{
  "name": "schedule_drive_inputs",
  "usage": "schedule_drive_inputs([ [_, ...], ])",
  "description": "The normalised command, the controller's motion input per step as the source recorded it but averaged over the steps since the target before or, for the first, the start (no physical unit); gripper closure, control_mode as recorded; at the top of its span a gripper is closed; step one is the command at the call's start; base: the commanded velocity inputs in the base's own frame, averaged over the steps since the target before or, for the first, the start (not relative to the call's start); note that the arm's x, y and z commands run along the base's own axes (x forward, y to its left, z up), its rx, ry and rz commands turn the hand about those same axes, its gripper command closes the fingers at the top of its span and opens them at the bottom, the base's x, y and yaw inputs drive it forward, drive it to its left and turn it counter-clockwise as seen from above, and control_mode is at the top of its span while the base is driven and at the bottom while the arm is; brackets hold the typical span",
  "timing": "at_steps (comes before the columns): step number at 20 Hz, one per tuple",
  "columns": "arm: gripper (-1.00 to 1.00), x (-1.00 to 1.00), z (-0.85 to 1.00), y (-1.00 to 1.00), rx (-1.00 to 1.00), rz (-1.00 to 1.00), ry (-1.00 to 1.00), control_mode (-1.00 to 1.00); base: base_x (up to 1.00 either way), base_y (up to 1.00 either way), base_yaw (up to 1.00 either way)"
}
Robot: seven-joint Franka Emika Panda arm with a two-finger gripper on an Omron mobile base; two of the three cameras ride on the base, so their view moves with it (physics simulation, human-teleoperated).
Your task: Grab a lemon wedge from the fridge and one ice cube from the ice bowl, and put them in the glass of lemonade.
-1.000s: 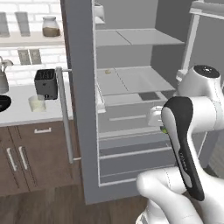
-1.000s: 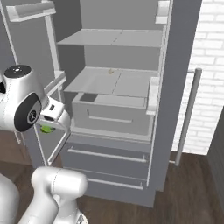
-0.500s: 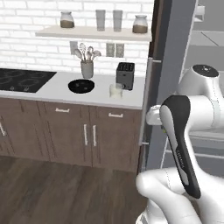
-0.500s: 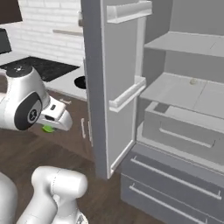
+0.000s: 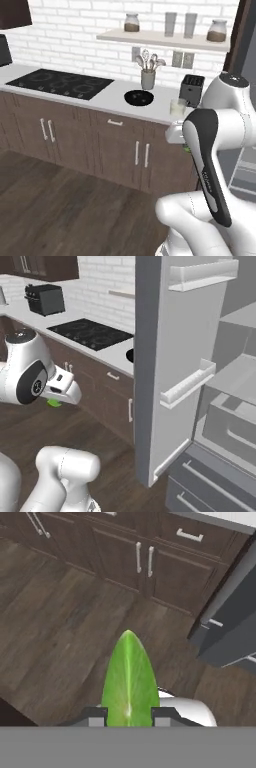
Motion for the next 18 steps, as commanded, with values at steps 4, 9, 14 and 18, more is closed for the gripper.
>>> schedule_drive_inputs([
  [4, 1.00, 0.00, 0.00, 0.00, 0.00, 0.00, 0.00, 1.00, 1.00, 0.55, -0.26],
  [9, 1.00, 0.00, 0.00, 0.00, 0.00, 0.00, 0.00, 1.00, 1.00, 0.88, -0.47],
  [14, 1.00, 0.00, 0.00, 0.00, 0.00, 0.00, 0.00, 1.00, 1.00, 0.26, -0.08],
  [18, 1.00, 0.00, 0.00, 0.00, 0.00, 0.00, 0.00, 1.00, 1.00, -0.07, 0.18],
])
